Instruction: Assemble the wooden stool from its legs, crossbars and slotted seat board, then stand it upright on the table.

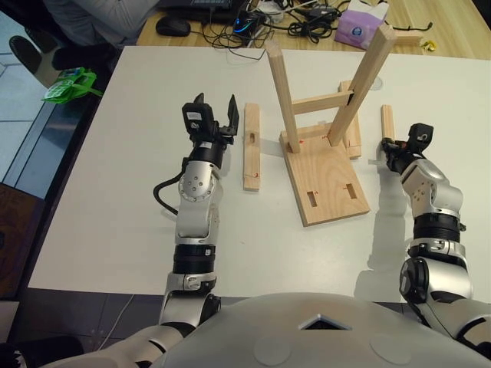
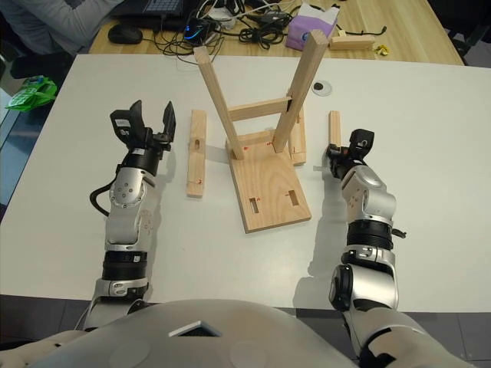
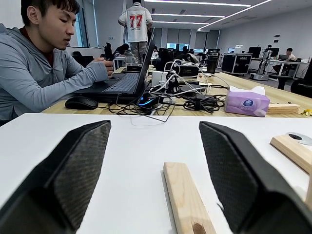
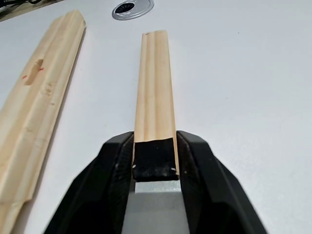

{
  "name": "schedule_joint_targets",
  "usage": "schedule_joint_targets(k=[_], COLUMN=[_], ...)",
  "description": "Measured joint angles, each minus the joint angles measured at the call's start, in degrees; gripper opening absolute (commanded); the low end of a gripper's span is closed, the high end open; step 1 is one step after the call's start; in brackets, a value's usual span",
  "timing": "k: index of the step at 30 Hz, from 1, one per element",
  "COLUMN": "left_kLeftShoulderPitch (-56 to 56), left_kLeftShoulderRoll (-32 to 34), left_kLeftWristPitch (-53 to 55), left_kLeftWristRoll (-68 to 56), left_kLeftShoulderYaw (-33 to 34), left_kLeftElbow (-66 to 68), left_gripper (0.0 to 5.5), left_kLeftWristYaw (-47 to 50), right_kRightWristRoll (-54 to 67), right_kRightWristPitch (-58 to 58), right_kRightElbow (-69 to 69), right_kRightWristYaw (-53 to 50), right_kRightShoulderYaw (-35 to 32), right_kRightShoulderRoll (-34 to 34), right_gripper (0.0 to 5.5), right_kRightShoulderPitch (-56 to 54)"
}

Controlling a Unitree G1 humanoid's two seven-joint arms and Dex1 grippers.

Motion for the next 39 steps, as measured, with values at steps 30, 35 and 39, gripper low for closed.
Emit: schedule_joint_targets(k=[30, 35, 39], left_kLeftShoulderPitch=[-21.6, -21.7, -21.7], left_kLeftShoulderRoll=[-3.5, -4.0, -4.4], left_kLeftWristPitch=[26.4, 26.0, 25.4], left_kLeftWristRoll=[-59.9, -59.4, -59.5], left_kLeftShoulderYaw=[6.3, 5.3, 5.8], left_kLeftElbow=[-14.8, -14.4, -14.4], left_gripper=[3.38, 3.38, 3.38], left_kLeftWristYaw=[-11.6, -11.7, -11.6], right_kRightWristRoll=[16.5, 18.6, 18.6], right_kRightWristPitch=[-13.1, -8.8, -7.6], right_kRightElbow=[-46.3, -51.0, -52.7], right_kRightWristYaw=[18.1, 22.1, 24.8], right_kRightShoulderYaw=[10.6, 14.4, 15.4], right_kRightShoulderRoll=[-14.3, -14.1, -14.7], right_gripper=[1.32, 1.32, 1.32], right_kRightShoulderPitch=[-9.9, -5.9, -4.2])
